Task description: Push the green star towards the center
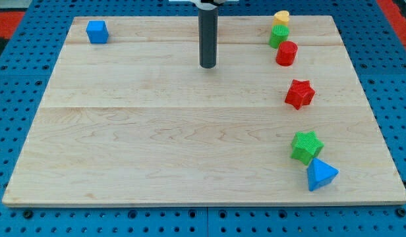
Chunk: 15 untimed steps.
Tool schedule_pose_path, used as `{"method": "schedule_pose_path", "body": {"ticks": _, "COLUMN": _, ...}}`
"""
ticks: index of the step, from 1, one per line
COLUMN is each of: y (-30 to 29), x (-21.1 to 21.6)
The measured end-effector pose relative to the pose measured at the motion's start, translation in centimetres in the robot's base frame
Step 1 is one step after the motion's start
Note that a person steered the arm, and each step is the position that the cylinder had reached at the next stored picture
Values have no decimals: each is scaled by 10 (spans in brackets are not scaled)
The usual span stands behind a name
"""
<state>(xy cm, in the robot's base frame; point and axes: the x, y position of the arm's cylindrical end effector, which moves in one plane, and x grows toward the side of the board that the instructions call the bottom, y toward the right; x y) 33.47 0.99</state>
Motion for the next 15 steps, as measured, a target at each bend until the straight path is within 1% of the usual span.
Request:
{"method": "schedule_pose_path", "body": {"ticks": 2, "y": 31, "x": -15}}
{"method": "schedule_pose_path", "body": {"ticks": 3, "y": 51, "x": -37}}
{"method": "schedule_pose_path", "body": {"ticks": 5, "y": 90, "x": -99}}
{"method": "schedule_pose_path", "body": {"ticks": 6, "y": 92, "x": -125}}
{"method": "schedule_pose_path", "body": {"ticks": 7, "y": 92, "x": -129}}
{"method": "schedule_pose_path", "body": {"ticks": 9, "y": 92, "x": -128}}
{"method": "schedule_pose_path", "body": {"ticks": 11, "y": 92, "x": -107}}
{"method": "schedule_pose_path", "body": {"ticks": 14, "y": 91, "x": -38}}
{"method": "schedule_pose_path", "body": {"ticks": 15, "y": 79, "x": -7}}
